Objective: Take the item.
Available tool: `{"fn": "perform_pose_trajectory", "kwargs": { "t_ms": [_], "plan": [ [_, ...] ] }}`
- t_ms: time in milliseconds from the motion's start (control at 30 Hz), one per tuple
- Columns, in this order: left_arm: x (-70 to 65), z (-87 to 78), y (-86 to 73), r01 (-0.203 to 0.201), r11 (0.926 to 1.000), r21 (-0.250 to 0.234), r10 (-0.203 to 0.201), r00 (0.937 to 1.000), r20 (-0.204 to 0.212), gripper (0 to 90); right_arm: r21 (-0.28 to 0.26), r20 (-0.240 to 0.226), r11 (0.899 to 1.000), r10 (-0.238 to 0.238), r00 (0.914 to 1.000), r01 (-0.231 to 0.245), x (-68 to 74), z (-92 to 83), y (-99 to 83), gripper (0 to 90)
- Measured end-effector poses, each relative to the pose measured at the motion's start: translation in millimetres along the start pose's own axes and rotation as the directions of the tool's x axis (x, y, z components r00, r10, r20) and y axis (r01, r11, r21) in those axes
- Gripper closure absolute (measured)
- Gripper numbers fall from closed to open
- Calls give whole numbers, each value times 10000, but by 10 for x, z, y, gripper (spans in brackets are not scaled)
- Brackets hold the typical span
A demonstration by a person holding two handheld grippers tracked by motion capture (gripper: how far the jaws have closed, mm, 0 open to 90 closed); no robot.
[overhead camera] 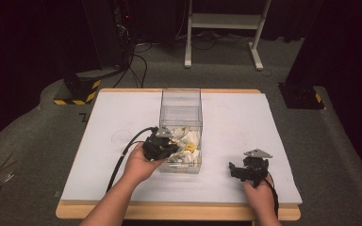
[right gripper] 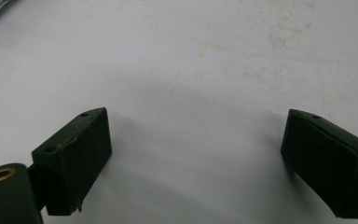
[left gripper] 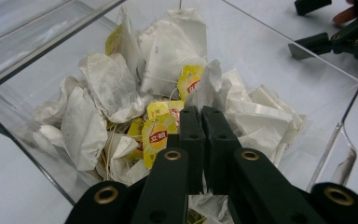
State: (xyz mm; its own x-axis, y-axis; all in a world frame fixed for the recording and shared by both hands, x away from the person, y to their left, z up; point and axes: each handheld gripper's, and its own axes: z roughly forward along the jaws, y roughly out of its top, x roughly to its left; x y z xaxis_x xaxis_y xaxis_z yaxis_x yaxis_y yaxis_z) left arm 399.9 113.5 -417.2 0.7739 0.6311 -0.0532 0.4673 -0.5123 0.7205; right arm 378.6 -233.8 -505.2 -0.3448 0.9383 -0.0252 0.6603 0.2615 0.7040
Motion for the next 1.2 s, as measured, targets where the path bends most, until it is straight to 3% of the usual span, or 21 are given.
{"fn": "perform_pose_trajectory", "kwargs": {
  "t_ms": [167, 500, 833, 1067, 1200],
  "plan": [
    [36, -64, -69, 272, 9977, -625, -271, 9996, 27, 875, -2, 5, 10000, -3, 10000, 3, 0, 0, 0, 84],
    [94, -144, -182, 638, 9881, -1401, -633, 9980, 83, 876, 9, -2, 10000, -10, 10000, 10, 0, -1, 0, 84],
    [145, -217, -302, 1147, 9633, -2428, -1104, 9934, 314, 876, 11, 0, 10000, -12, 10000, 12, 0, -1, 0, 84],
    [145, -266, -351, 1104, 9449, -3081, -1090, 9938, 219, 879, 7, 2, 10000, -13, 10000, 13, 1, -1, 0, 84],
    [146, -277, -367, 1082, 9397, -3244, -1056, 9941, 255, 881, 9, 2, 10000, -13, 10000, 13, 1, -1, 0, 84]
  ]
}}
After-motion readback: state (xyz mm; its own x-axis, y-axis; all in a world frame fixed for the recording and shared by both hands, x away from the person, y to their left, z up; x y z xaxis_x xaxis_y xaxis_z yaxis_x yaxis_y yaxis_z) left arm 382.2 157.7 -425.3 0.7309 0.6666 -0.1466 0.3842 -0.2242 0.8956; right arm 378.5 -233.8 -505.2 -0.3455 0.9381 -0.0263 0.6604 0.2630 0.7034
